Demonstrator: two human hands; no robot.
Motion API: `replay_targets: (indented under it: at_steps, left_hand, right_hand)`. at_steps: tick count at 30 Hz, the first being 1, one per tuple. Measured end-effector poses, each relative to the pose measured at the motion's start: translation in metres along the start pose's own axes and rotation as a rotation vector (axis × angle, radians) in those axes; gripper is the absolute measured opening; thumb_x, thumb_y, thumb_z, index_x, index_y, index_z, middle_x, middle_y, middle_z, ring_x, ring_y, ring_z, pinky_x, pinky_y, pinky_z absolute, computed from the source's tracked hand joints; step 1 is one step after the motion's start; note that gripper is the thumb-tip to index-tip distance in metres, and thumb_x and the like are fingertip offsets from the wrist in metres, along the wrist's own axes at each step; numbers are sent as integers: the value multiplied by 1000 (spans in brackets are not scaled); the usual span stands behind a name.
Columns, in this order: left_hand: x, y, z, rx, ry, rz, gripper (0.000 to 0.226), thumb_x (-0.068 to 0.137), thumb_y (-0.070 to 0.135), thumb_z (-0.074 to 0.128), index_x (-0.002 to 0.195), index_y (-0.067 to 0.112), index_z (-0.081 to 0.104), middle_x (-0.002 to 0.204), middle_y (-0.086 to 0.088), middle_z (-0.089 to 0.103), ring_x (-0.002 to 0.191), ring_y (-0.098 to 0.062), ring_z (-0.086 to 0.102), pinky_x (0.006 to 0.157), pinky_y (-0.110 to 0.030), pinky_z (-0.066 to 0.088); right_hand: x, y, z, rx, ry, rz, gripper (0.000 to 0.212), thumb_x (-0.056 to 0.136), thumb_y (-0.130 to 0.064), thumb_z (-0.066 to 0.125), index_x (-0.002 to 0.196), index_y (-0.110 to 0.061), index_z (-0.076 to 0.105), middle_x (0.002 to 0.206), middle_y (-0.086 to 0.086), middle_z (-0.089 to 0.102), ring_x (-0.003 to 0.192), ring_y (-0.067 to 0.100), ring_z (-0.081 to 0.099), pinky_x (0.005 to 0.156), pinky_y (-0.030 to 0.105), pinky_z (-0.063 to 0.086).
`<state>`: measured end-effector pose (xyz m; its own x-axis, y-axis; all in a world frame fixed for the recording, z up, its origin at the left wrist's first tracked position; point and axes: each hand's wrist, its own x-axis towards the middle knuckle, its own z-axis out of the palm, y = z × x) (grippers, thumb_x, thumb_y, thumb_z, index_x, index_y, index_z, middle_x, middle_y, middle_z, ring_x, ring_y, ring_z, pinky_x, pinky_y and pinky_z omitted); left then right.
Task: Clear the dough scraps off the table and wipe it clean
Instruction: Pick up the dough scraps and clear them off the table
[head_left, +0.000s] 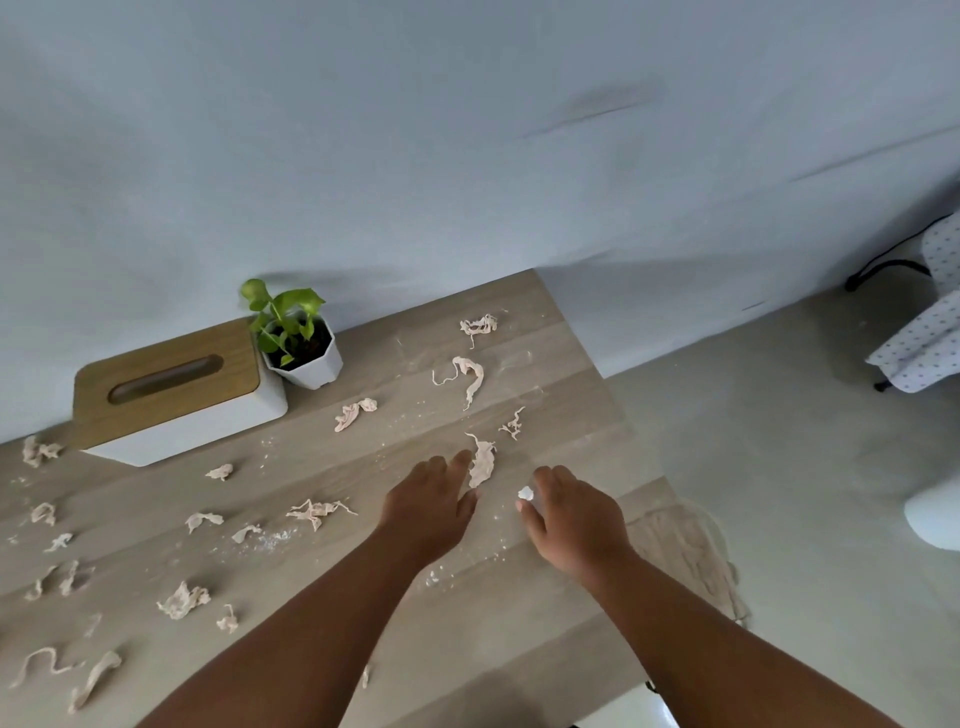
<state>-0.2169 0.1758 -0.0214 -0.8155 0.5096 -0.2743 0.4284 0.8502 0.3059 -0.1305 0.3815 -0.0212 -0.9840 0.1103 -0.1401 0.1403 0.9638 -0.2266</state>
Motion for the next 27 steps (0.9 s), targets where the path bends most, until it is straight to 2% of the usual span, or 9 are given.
replay_targets:
  at_steps: [5, 10, 14, 15, 18, 20, 23, 25, 27]
  left_hand:
    - [24, 8, 7, 178, -46, 12, 60, 106, 52, 31, 160, 30, 20, 132, -3, 50, 121, -24, 51, 88, -39, 54]
    - [33, 12, 13, 184, -78, 20, 37, 106, 33, 41, 142, 23, 44, 132, -3, 55, 118, -27, 57, 79, -41, 56]
    - [27, 19, 4, 224, -10, 85, 25, 91, 25, 74, 108, 7, 69, 96, -10, 69, 83, -31, 69, 52, -39, 57]
    - [25, 21, 4, 232, 3, 88, 24, 89, 23, 74, 104, 5, 71, 92, -11, 69, 80, -33, 70, 51, -39, 57]
    - [21, 26, 0, 100, -34, 8, 35, 93, 22, 54, 120, 1, 63, 110, -15, 67, 104, -36, 66, 76, -45, 59]
    - [18, 24, -2, 58, -52, -90, 39, 97, 25, 48, 130, 6, 51, 120, -11, 63, 115, -32, 61, 89, -42, 55]
    - [17, 17, -11, -37, -65, -177, 32, 96, 21, 47, 127, 13, 47, 119, -9, 62, 111, -32, 61, 90, -41, 53]
    - [16, 8, -19, -44, -72, -176, 25, 96, 20, 48, 120, 15, 50, 116, -7, 61, 110, -30, 60, 88, -41, 52]
    - [13, -4, -24, -8, -53, -163, 12, 96, 23, 47, 105, 17, 50, 104, -6, 58, 101, -28, 59, 80, -39, 49]
  right_hand:
    - [13, 6, 9, -33, -11, -92, 36, 99, -53, 45, 113, -22, 56, 104, 1, 59, 83, 25, 68, 58, 35, 50]
    - [20, 11, 8, -28, 28, -156, 20, 98, -37, 61, 97, -17, 64, 90, 2, 63, 72, 26, 68, 49, 35, 49]
    - [26, 13, 1, -56, 59, -194, 19, 88, -29, 77, 85, -15, 65, 77, 1, 61, 57, 23, 64, 37, 32, 46]
    - [28, 13, -2, -52, 61, -192, 20, 86, -27, 79, 83, -14, 64, 75, 2, 61, 53, 23, 62, 35, 31, 44]
    - [39, 15, -9, 5, 42, -160, 17, 87, -20, 78, 85, -10, 64, 77, 6, 62, 46, 27, 59, 35, 30, 40]
    - [47, 18, -11, 63, 4, -141, 13, 96, -21, 65, 96, -8, 61, 89, 9, 61, 55, 32, 63, 43, 34, 39]
    - [58, 24, -8, 119, -54, -123, 17, 102, -23, 46, 111, -11, 54, 106, 7, 54, 74, 34, 64, 55, 35, 38]
    - [64, 26, -10, 119, -65, -116, 19, 101, -23, 46, 113, -12, 55, 108, 7, 53, 75, 33, 64, 56, 34, 39]
    - [69, 28, -11, 115, -69, -117, 17, 100, -23, 48, 108, -11, 57, 106, 8, 55, 73, 33, 64, 55, 33, 37]
